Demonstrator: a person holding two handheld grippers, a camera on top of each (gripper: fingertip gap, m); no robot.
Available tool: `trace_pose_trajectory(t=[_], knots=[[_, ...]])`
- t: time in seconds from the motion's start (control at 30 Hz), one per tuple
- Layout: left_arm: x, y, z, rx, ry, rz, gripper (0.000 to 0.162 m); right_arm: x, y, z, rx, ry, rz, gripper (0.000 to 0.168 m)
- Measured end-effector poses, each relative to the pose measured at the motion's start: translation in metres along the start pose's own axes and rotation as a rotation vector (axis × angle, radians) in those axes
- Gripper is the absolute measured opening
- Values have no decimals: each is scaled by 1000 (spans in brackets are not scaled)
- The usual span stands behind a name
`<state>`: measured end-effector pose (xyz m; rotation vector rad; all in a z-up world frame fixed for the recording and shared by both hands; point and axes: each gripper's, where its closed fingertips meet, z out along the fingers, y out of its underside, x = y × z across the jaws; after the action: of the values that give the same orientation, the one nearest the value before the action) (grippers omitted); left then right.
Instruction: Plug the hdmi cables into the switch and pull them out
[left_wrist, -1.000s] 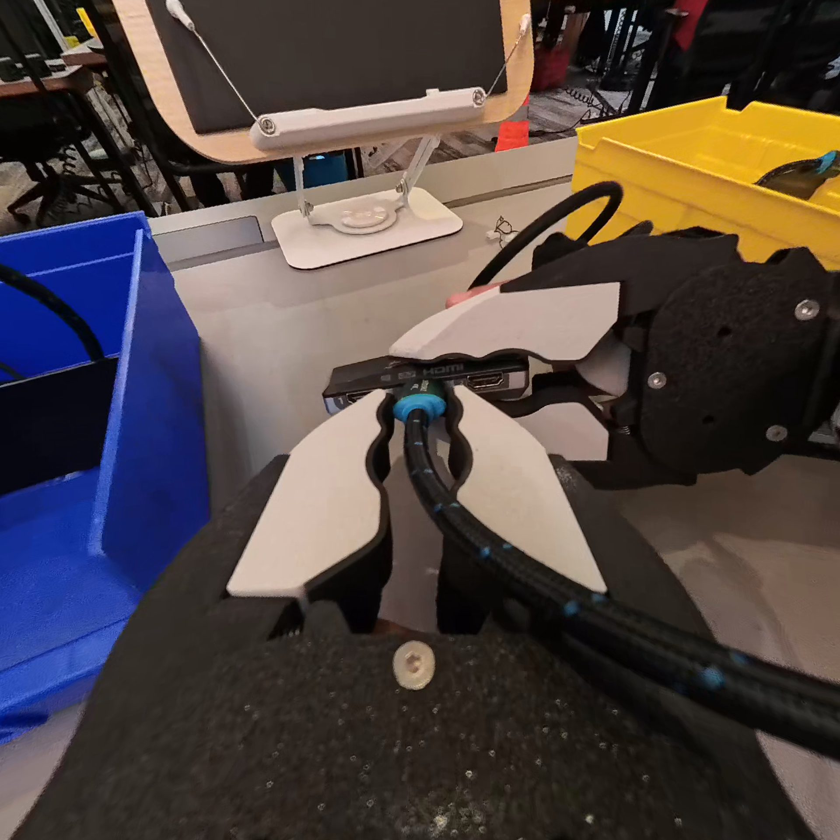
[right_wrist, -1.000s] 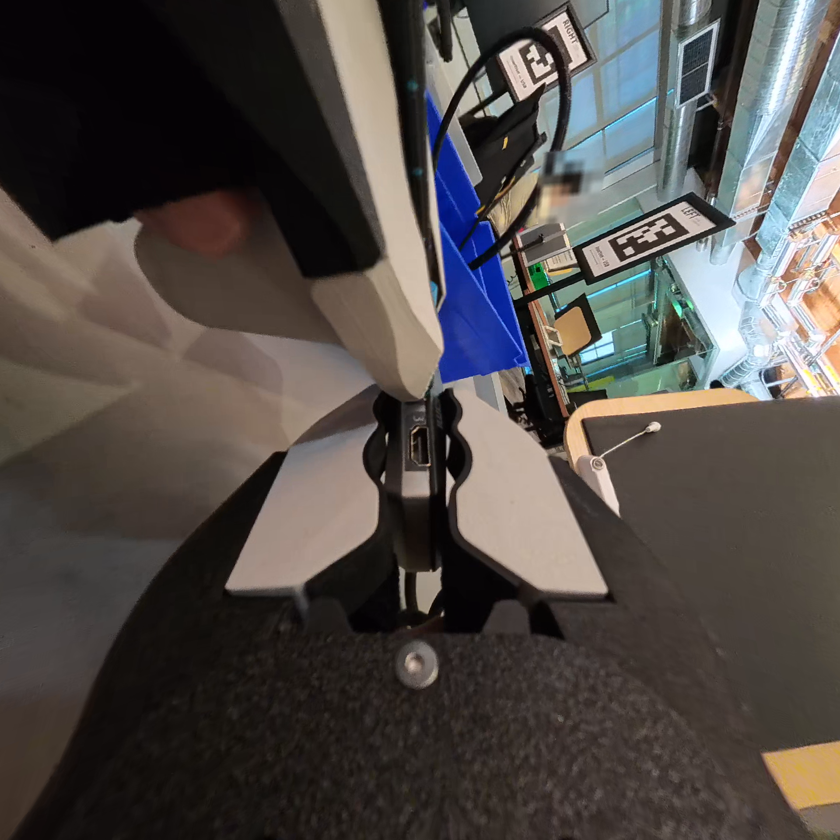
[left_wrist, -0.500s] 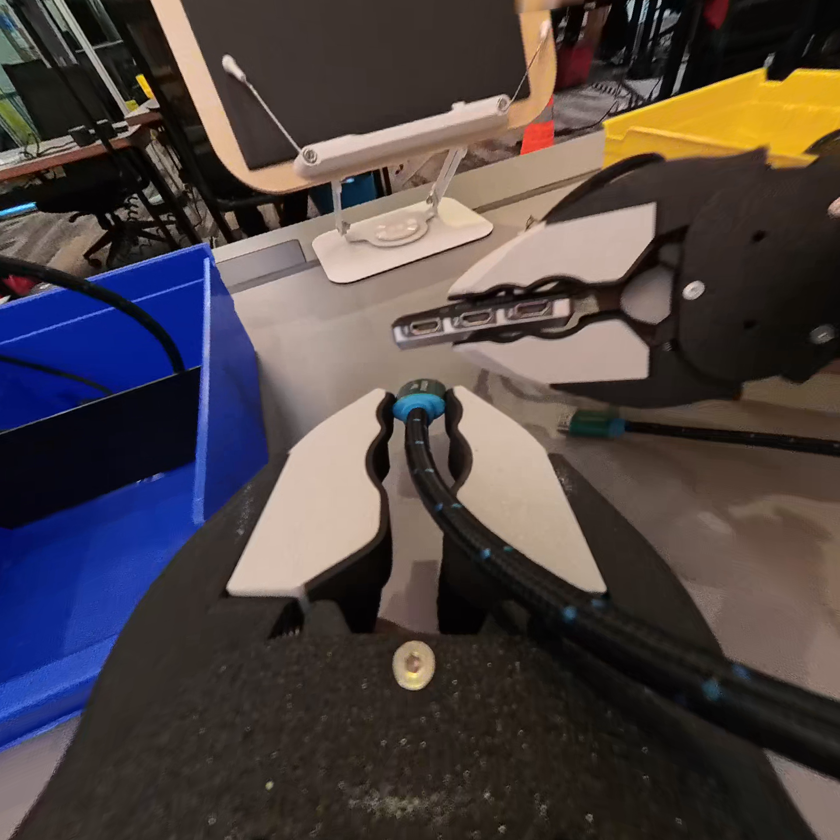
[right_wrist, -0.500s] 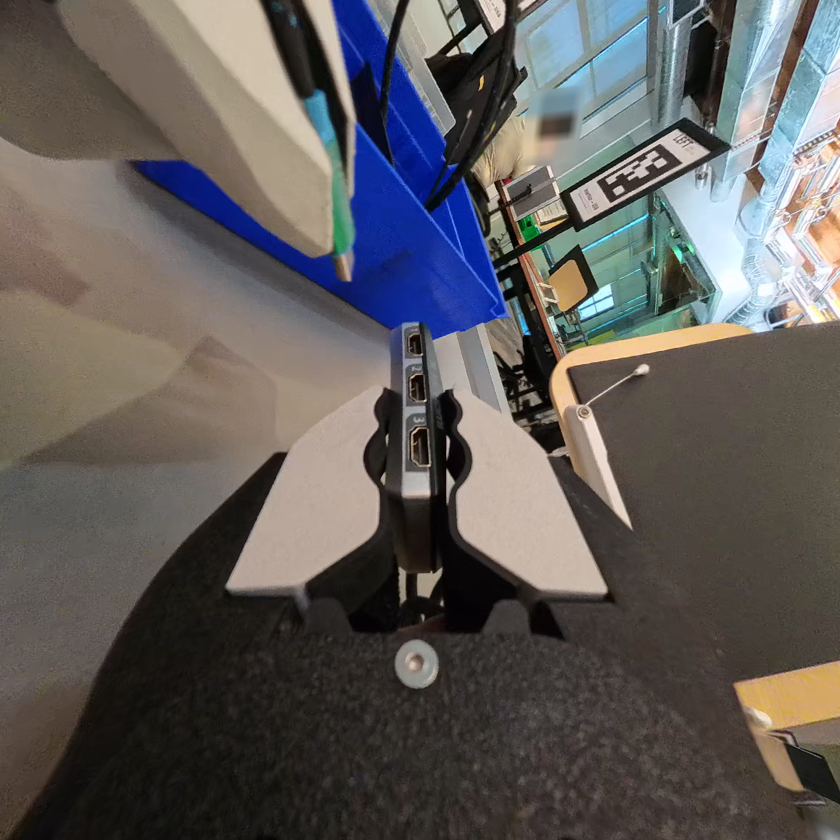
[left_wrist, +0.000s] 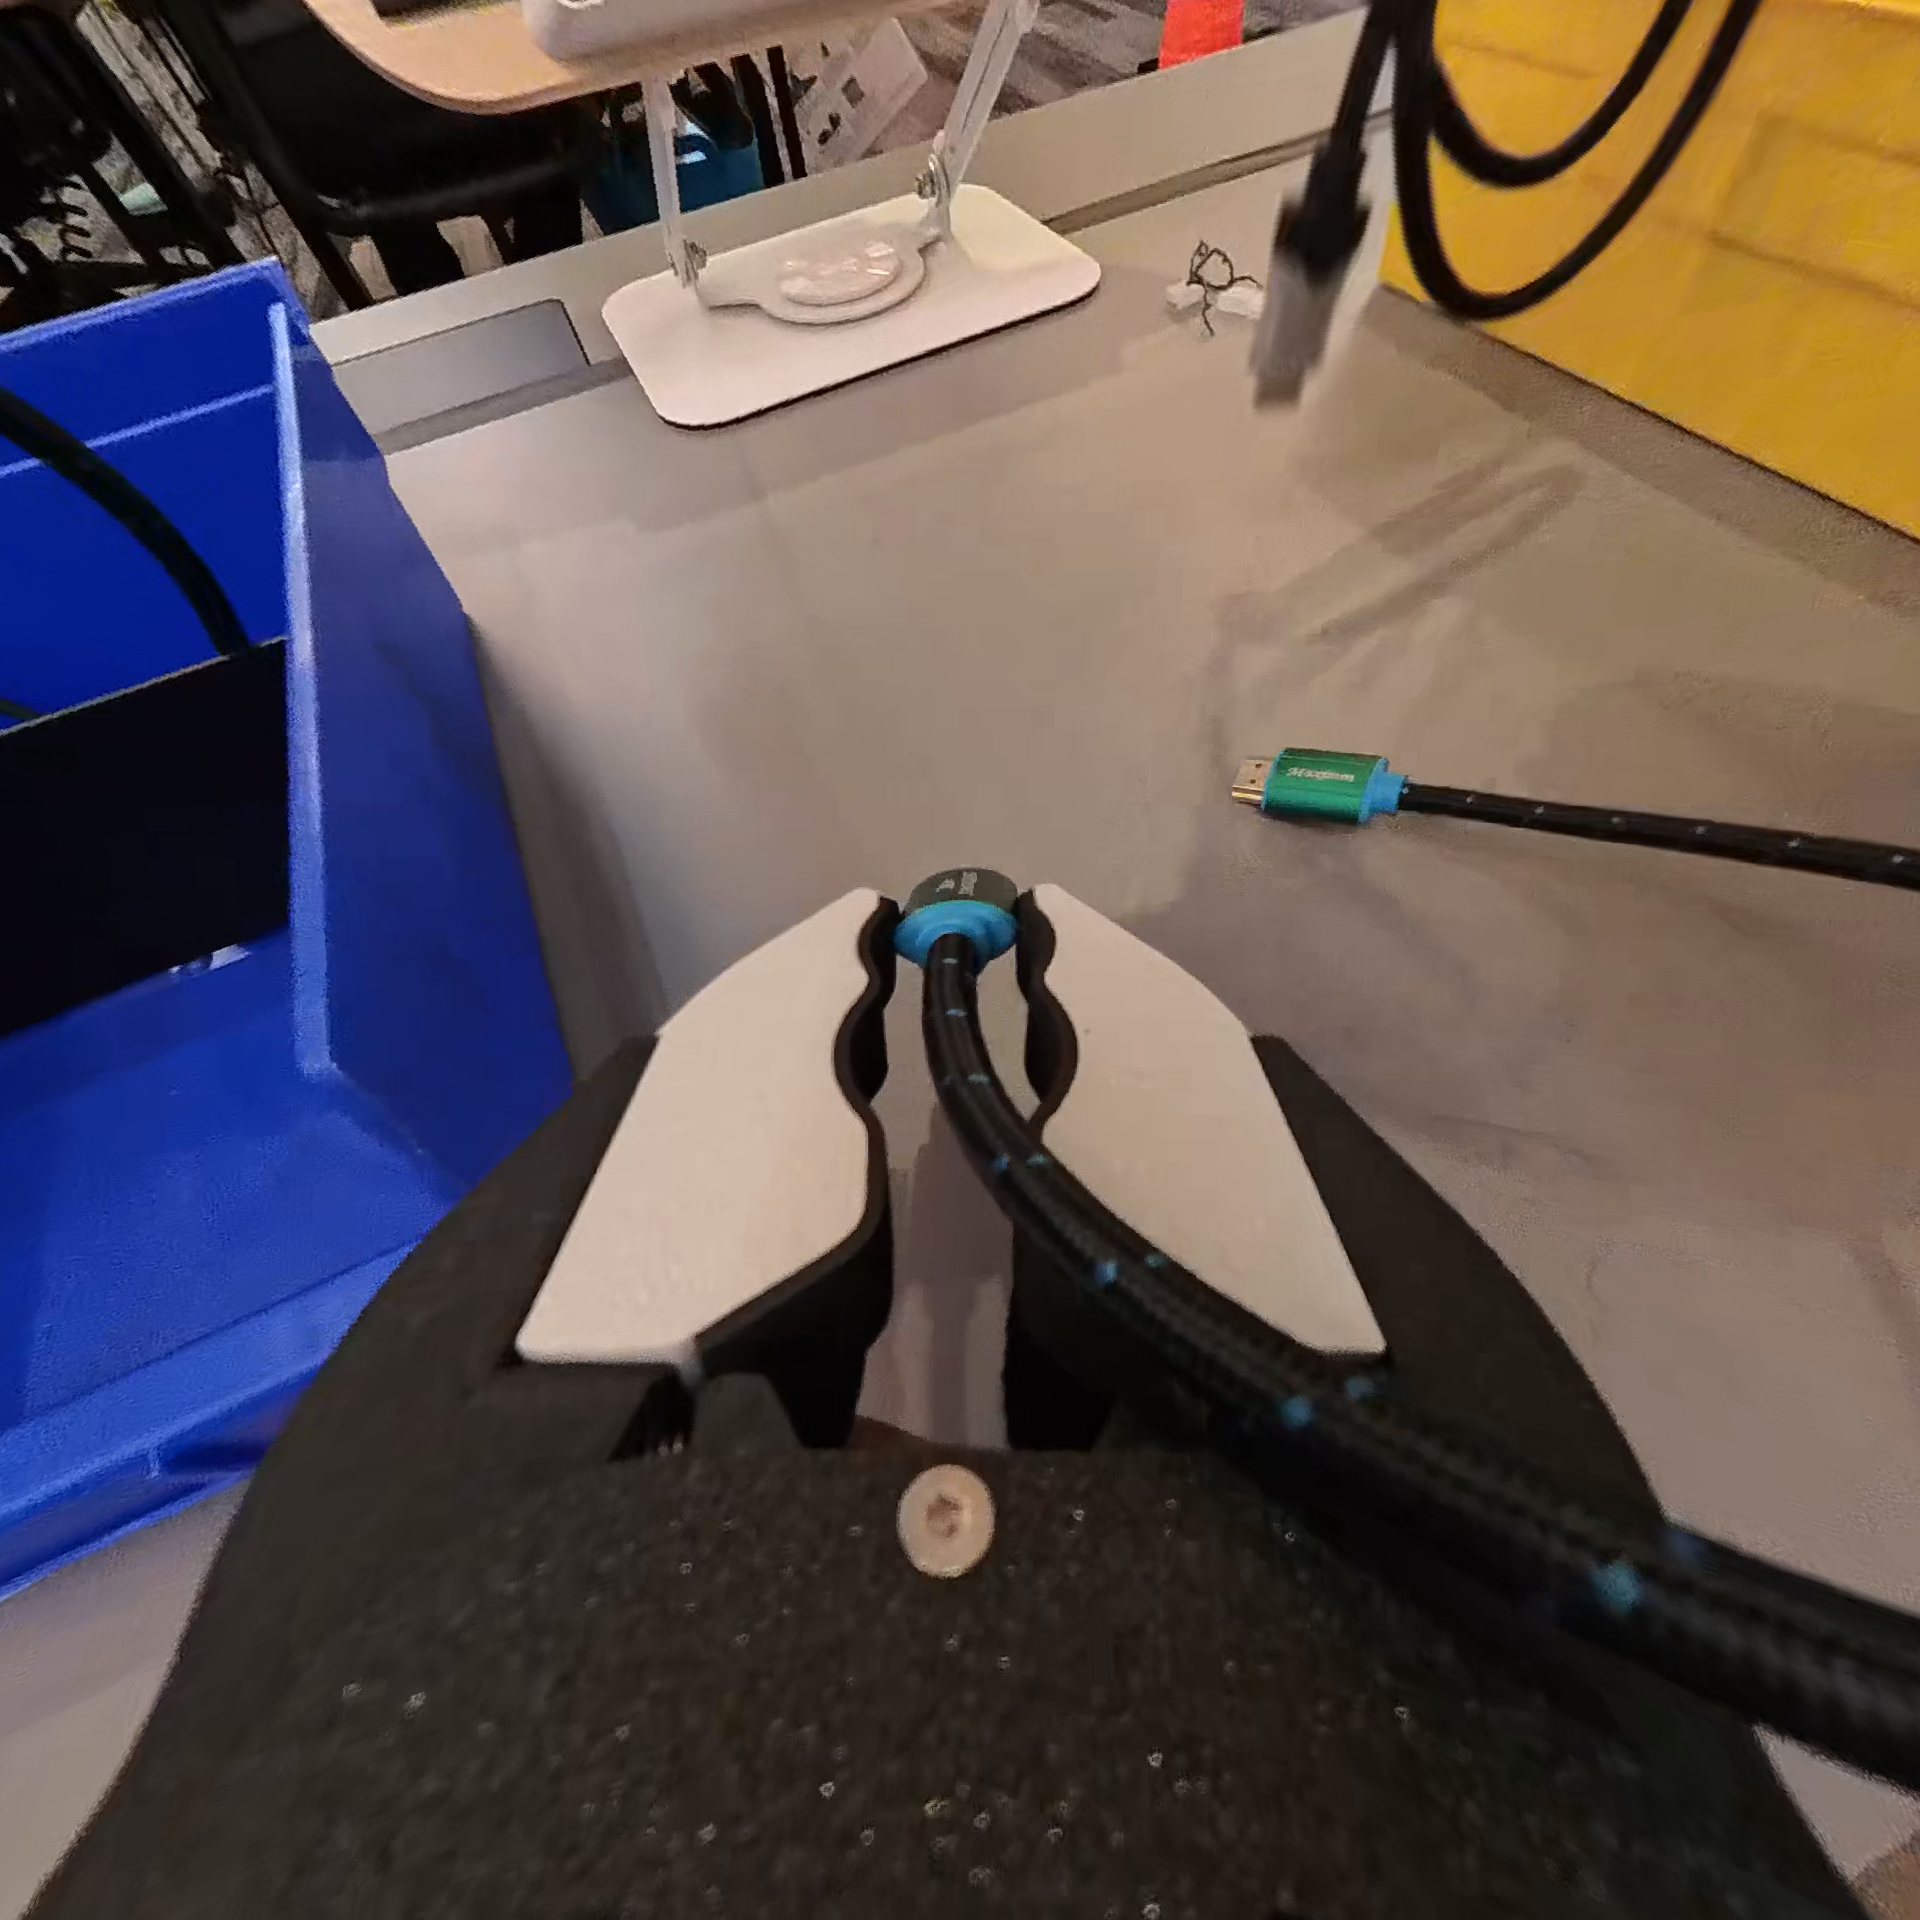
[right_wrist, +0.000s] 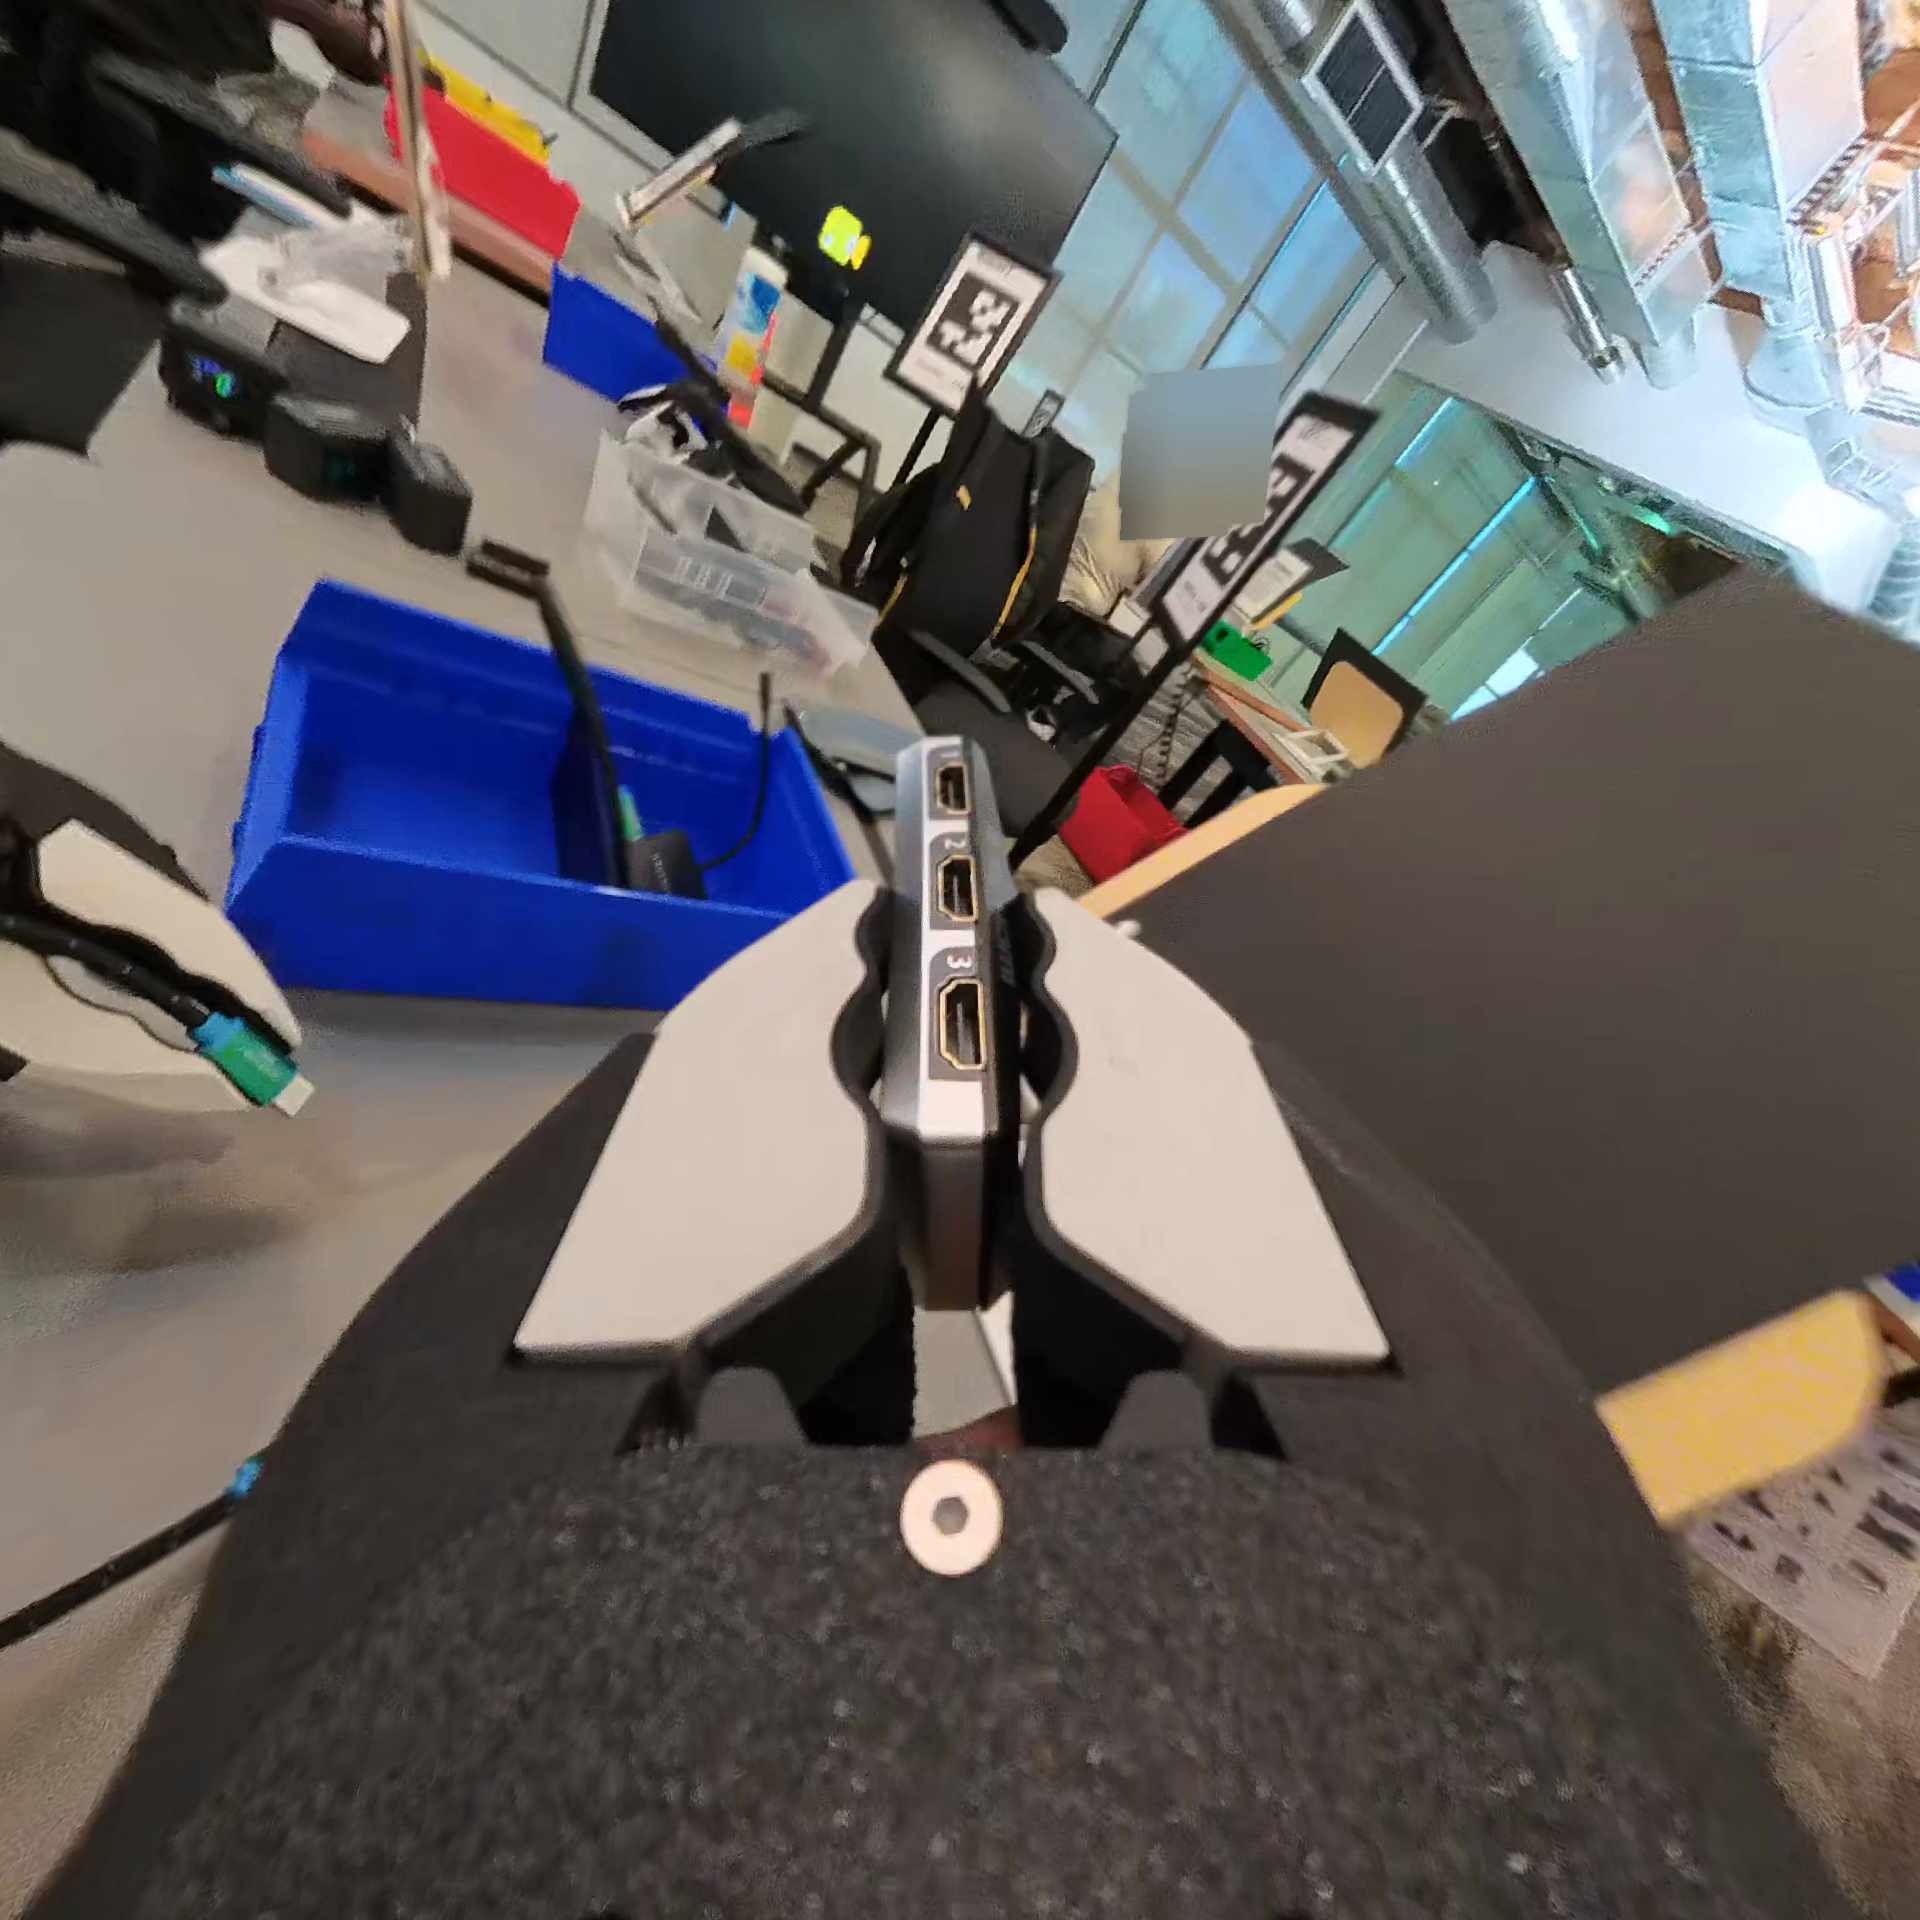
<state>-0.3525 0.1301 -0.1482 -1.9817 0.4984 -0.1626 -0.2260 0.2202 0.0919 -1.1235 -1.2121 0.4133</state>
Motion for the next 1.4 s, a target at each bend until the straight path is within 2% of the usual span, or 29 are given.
trace_pose_trajectory(t=[0.1, 0.17, 0.3, 0.47, 0.6, 0.67, 0.8, 0.9, 0.97, 1.1, 1.4], knots=[[3, 1, 1, -1, 18, 15, 22, 54, -19, -35, 24, 21, 63, 22], [4, 1, 2, 0, 21, 23, 22, 85, -13, -53, 30, 59, 121, 22], [7, -1, 3, -1, 27, 36, 22, 129, 33, -89, 58, 134, 357, 21], [11, 0, 3, -8, 36, 50, 22, 167, 89, -142, 108, 309, 486, 21], [15, 1, 6, -16, 42, 79, 22, 178, 172, -174, -12, 456, 615, 21], [16, 2, 6, -19, 38, 97, 22, 173, 209, -187, -152, 511, 615, 21], [19, 3, 8, -23, 32, 123, 22, 169, 250, -215, -393, 636, 577, 22], [18, 3, 7, -22, 28, 129, 22, 176, 245, -235, -442, 720, 569, 23], [17, 3, 6, -19, 23, 128, 22, 182, 227, -245, -390, 750, 560, 23], [16, 3, 6, -20, 25, 124, 22, 196, 185, -261, -95, 736, 668, 22], [18, 3, 6, -19, 24, 152, 22, 224, 140, -296, 251, 777, 781, 21]])
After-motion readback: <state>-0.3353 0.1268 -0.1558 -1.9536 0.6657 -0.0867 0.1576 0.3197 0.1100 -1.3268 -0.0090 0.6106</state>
